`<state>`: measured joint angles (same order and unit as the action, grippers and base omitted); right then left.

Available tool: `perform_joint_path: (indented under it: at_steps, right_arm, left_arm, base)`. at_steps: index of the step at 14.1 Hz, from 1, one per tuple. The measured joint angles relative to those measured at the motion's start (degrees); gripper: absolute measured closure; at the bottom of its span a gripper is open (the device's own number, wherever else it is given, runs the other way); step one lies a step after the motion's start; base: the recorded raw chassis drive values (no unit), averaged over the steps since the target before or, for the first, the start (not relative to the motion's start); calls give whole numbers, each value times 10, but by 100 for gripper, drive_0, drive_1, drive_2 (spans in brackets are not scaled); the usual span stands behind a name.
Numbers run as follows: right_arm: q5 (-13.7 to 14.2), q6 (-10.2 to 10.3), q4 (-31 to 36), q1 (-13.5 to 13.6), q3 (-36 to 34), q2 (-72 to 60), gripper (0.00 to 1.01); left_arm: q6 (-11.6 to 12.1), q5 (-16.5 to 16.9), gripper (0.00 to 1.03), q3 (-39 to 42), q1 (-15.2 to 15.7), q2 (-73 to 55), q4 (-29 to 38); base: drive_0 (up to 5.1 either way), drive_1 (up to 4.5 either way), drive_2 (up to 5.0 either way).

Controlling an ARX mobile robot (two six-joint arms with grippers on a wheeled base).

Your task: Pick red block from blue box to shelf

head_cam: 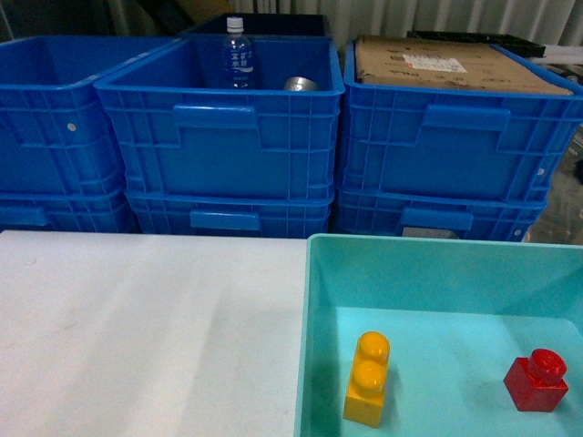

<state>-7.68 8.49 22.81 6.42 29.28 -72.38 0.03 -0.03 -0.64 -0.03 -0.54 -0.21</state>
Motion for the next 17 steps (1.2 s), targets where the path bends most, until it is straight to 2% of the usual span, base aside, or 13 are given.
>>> perform_joint_path:
  at_steps: [2,3,7,13,17]
  right_arm:
    - [25,-6,11,18,43,-109,3]
    - [28,-6,14,22,52,-139,3]
    - [60,-15,71,30,53,-240,3]
    - [74,-14,75,31,96,-343,3]
    - [75,-12,85,17,98,-391,3]
  left_arm:
    - [0,0,5,0,0,0,0]
    - [0,0,5,0,0,0,0]
    - [0,0,5,0,0,0,0]
    - [0,0,5,0,0,0,0]
    - [0,0,5,0,0,0,0]
  base:
    - [0,0,0]
    - [0,0,0]
    - [0,0,0]
    - [0,0,0]
    - [0,0,0]
